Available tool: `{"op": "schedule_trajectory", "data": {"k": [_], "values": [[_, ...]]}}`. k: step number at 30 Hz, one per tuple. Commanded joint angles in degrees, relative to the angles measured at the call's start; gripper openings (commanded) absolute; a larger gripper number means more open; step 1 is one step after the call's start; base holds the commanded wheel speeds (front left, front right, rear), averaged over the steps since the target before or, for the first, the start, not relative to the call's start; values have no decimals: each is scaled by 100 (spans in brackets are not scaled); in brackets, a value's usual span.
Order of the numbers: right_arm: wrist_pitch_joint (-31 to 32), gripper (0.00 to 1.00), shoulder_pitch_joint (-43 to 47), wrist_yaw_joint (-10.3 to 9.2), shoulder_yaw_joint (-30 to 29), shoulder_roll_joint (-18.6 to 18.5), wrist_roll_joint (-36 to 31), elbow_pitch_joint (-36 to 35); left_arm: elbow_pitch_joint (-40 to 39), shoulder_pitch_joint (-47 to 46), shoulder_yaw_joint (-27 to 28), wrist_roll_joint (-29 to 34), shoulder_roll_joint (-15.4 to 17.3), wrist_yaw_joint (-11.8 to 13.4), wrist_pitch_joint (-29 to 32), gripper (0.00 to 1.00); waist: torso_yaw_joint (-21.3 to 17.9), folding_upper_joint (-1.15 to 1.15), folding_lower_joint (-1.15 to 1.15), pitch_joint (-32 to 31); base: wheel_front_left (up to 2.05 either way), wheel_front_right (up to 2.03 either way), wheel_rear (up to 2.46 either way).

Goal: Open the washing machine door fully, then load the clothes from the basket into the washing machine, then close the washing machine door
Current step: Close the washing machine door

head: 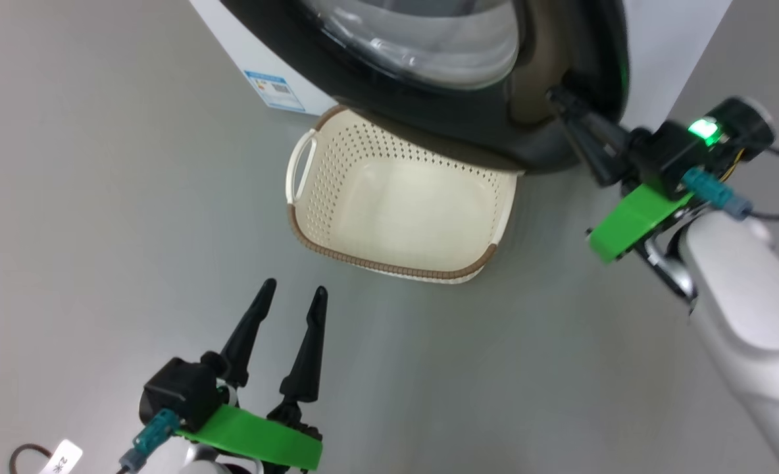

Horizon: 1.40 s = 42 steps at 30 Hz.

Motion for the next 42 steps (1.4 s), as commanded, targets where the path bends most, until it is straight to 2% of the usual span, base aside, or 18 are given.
{"op": "schedule_trajectory", "data": {"k": [1,12,19,28,35,42], "values": [[-27,0,-181,7,-6,-47,-83,-53,-150,-177,143,-53,58,-14,-37,100,98,0,0,198,0,0,0],[-27,0,-1232,7,-136,-345,-209,519,-171,-390,-122,-295,36,-14,-37,100,285,0,0,648,0,0,0],[-27,0,-1843,7,-213,-399,-359,858,-192,-500,-165,-389,36,-14,-37,100,340,0,0,840,0,0,0],[-27,0,-2512,7,-623,-393,-729,1411,-202,-616,-213,-512,35,-14,-37,100,444,0,0,1019,0,0,0],[-27,0,-2612,7,-757,-317,-839,1480,-178,-612,-195,-526,35,-14,-37,100,428,0,0,987,0,0,0],[-27,0,-2300,7,-822,-155,-924,1399,-126,-616,-158,-411,35,-14,-37,100,265,0,0,726,0,0,0]]}}
